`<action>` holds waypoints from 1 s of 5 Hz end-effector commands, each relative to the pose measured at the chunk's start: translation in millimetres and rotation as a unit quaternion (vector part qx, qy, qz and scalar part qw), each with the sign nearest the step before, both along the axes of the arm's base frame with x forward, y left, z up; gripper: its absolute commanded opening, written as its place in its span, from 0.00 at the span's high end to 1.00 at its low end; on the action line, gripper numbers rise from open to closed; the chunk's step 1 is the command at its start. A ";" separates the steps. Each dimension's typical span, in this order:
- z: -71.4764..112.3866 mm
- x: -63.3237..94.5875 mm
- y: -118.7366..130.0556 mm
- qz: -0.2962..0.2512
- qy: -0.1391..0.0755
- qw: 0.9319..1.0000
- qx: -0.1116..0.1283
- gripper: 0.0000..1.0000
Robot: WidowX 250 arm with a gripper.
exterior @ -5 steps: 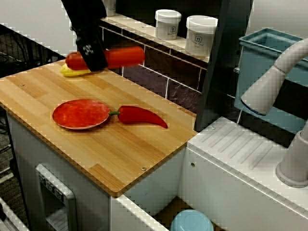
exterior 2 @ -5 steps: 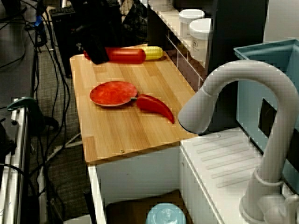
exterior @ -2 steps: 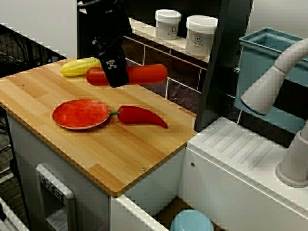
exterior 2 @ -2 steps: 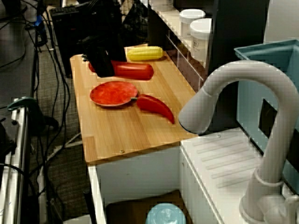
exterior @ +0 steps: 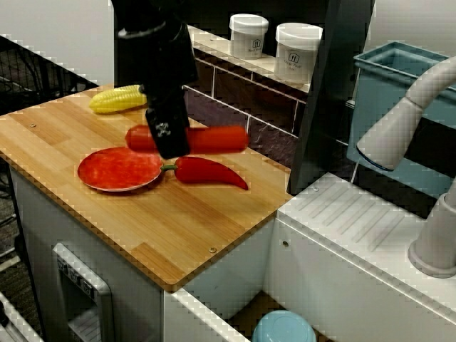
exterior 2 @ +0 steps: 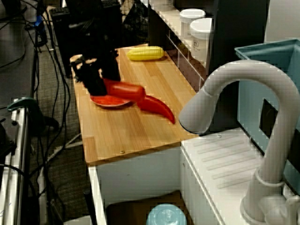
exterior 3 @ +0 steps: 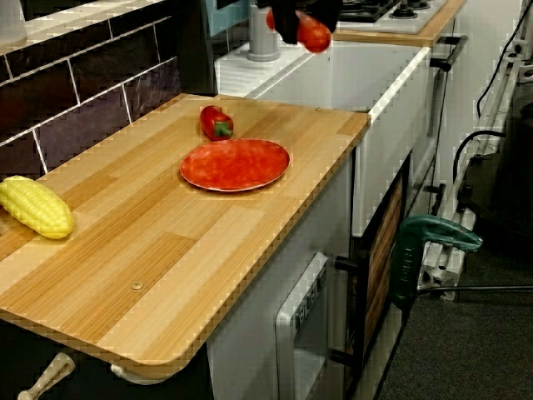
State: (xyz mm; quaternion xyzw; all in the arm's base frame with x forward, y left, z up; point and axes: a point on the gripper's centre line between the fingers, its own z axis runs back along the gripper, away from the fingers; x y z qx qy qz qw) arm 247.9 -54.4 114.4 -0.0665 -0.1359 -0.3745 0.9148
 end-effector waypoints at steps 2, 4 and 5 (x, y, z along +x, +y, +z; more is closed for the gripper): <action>-39.7 -13.0 7.8 0.002 -0.030 0.999 0.044 1.00; -54.8 -2.5 13.0 0.009 -0.024 0.998 0.053 1.00; -56.9 1.4 17.2 0.014 -0.027 0.998 0.057 1.00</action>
